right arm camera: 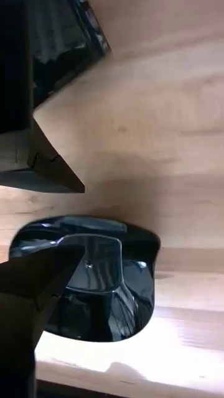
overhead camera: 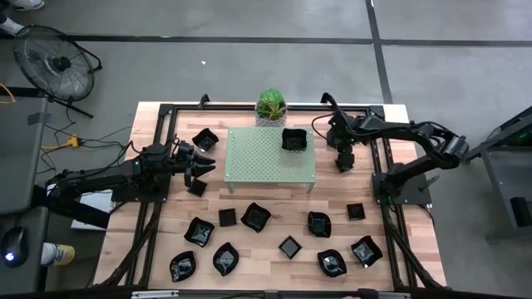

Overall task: Pick & Place Mini shaped plates
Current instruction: Put the black leaf-shaped plate on the shelf

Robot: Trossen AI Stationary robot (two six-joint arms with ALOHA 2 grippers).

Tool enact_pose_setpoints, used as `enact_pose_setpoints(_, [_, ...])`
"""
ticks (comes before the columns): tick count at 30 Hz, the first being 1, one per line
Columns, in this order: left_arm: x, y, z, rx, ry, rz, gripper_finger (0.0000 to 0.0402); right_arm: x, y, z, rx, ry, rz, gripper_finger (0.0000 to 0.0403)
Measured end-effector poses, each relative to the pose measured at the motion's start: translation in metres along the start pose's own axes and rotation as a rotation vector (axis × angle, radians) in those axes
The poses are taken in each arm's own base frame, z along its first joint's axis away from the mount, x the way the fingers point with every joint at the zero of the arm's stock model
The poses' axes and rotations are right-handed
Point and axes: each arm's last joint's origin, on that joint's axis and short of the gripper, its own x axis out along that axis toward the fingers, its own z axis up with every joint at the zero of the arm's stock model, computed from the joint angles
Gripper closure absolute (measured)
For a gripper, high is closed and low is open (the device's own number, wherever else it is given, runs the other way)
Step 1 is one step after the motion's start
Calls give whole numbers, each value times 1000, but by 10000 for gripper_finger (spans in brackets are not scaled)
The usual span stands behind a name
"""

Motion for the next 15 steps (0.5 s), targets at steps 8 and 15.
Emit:
enact_pose_setpoints(8, [0,0,0,0,0,0,245,6,-1,2,25,-2,-5,264])
enact_pose_setpoints(15, [0,0,0,0,0,-1,245,7,-2,1,31,1,2,286])
